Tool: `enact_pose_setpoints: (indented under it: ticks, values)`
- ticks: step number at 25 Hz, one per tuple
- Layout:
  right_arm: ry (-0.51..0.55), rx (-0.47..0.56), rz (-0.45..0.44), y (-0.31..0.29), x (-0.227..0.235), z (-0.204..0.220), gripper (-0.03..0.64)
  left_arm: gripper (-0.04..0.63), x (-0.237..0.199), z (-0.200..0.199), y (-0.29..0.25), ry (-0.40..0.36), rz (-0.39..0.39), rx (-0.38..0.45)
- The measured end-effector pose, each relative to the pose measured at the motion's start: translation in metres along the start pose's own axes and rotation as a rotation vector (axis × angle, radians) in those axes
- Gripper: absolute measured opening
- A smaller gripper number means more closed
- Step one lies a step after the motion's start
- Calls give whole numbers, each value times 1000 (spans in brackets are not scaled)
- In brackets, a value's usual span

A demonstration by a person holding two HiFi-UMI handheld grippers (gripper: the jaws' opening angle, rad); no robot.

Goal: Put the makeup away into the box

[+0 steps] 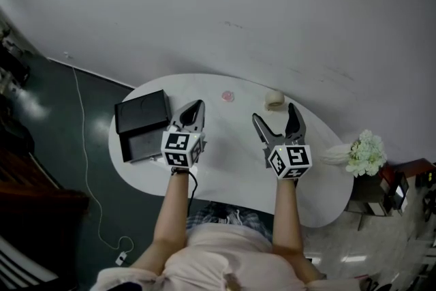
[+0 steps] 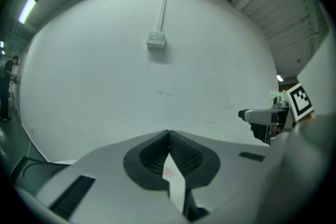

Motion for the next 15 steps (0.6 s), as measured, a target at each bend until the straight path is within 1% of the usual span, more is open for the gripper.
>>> enact_pose_setpoints:
  ticks: [3, 7, 11, 15]
  values:
    - [22, -13, -58, -33, -12, -6, 497, 26, -10, -5, -16, 12, -18, -2]
    - [41, -71, -120, -82, -26, 0, 497, 26, -23, -3, -41, 37, -40, -33]
    - [32, -164, -144, -126, -30, 26, 497, 26, -36, 12, -66, 61, -66, -87]
    - [3, -279, -129, -161, -24, 65, 494, 26, -44, 38, -87, 104, -99, -157]
Point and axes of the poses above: the fingertips, and each gripper's own axes: y backward along the fingers, x to its right, z out of its underside, the point moved 10 cm from there along y, backward along the fingers, and after that the axes turned 4 degrees about -z, right-handed, at the moved point
